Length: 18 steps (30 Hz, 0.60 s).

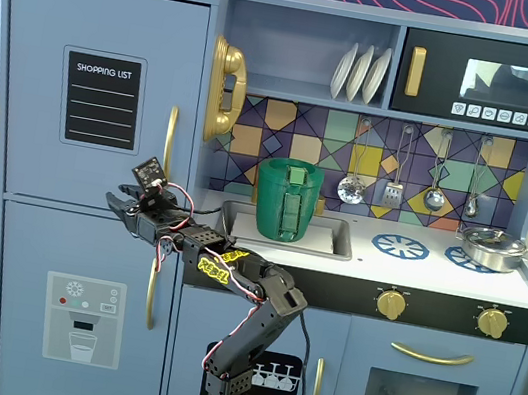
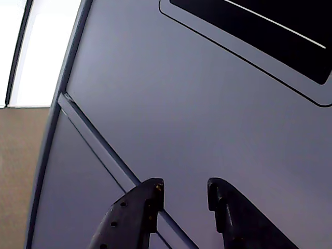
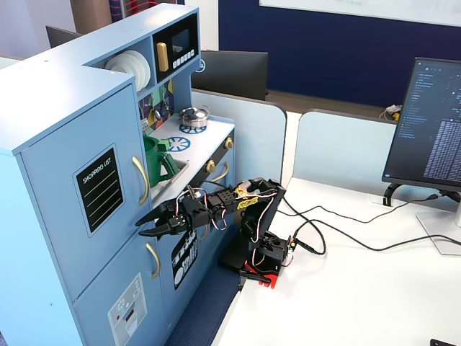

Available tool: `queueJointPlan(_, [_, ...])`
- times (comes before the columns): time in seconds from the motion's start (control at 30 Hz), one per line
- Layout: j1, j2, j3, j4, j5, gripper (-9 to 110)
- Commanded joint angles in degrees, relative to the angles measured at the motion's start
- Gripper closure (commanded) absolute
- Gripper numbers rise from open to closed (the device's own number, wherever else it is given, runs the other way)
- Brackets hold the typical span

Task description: Close the left cabinet door

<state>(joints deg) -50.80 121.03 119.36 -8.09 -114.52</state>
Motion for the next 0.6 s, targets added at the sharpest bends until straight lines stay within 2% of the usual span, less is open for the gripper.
queueJointPlan(0.0, [2.0,4.9,-0.1,-1.0,1.8,102])
queueJointPlan(0.17, [0.4,15.0,4.0,12.7,5.3,102])
queueJointPlan(0.3, [3.4,24.7,11.1,21.5,7.0,102])
queueJointPlan(0.43, [10.7,33.8,14.3,38.5,11.2,102])
queueJointPlan(0.57, [23.3,37.9,14.9,53.3,16.9,102])
